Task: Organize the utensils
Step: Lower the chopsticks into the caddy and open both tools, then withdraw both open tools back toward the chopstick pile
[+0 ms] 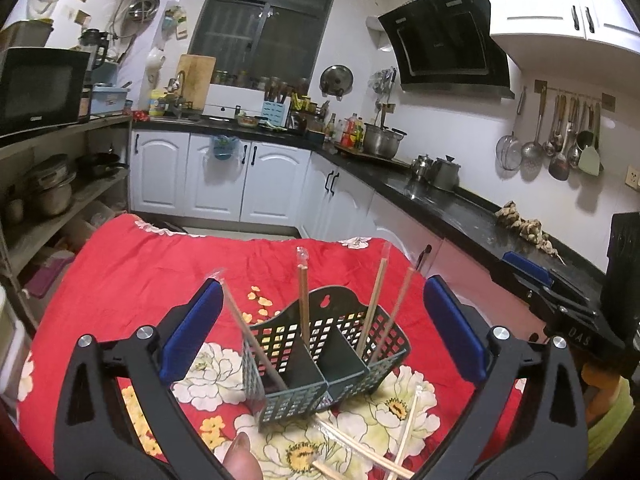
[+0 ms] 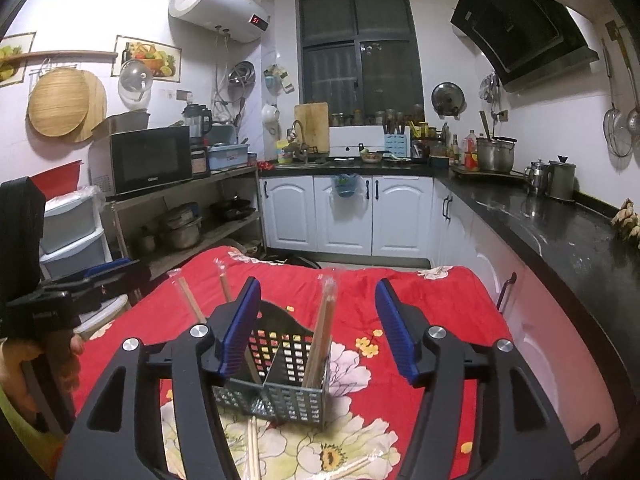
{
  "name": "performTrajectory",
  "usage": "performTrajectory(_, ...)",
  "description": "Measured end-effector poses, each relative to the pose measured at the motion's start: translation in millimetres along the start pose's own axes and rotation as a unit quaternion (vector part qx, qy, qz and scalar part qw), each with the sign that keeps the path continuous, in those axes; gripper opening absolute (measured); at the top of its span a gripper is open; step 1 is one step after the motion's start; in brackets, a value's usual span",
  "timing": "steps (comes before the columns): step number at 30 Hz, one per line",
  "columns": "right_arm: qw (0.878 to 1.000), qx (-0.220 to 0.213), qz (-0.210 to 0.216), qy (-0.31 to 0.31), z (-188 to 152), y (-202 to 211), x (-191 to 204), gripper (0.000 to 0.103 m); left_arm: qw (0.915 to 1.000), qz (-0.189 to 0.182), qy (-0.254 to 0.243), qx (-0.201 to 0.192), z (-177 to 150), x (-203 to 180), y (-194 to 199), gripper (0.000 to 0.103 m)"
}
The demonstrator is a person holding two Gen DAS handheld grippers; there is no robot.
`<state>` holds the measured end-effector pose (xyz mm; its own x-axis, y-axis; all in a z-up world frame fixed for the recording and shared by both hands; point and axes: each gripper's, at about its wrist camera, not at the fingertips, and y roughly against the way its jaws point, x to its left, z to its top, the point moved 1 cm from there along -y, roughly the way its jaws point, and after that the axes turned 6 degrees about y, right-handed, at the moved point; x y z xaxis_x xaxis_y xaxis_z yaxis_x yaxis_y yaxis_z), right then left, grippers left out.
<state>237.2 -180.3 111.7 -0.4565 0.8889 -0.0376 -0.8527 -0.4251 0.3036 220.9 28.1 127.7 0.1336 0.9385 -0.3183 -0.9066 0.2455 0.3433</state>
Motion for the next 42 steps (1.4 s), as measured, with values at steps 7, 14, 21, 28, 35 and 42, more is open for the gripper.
performTrajectory(7, 1.0, 0.011, 0.004, 0.004, -13.3, 8.3, 6.1, 0.058, 0.9999, 0.003, 0.013, 0.003, -11.4, 8.2, 13.3, 0.093)
performTrajectory(14, 1.0, 0.023, 0.01, 0.004, -27.9, 18.0, 13.1, 0.058, 0.9998, 0.005, 0.019, 0.007, -23.3, 15.4, 23.3, 0.093)
performTrajectory(21, 0.999, 0.029, 0.019, 0.004, -42.3, 29.8, 20.4, 0.058, 0.9997, 0.008, 0.019, 0.011, -34.3, 16.5, 30.1, 0.093)
performTrajectory(28, 0.999, 0.04, 0.024, 0.013, -55.5, 35.7, 29.0, 0.058, 0.9995, 0.01, 0.021, 0.019, -44.5, 18.5, 33.0, 0.093)
performTrajectory(35, 0.998, 0.059, 0.033, 0.012, -71.0, 36.9, 37.3, 0.058, 0.999, 0.016, 0.026, 0.031, -55.2, 23.2, 33.0, 0.093)
performTrajectory(42, 0.996, 0.075, 0.042, 0.012, -85.6, 38.3, 44.9, 0.058, 0.9981, 0.023, 0.037, 0.044, -67.6, 33.5, 35.9, 0.093)
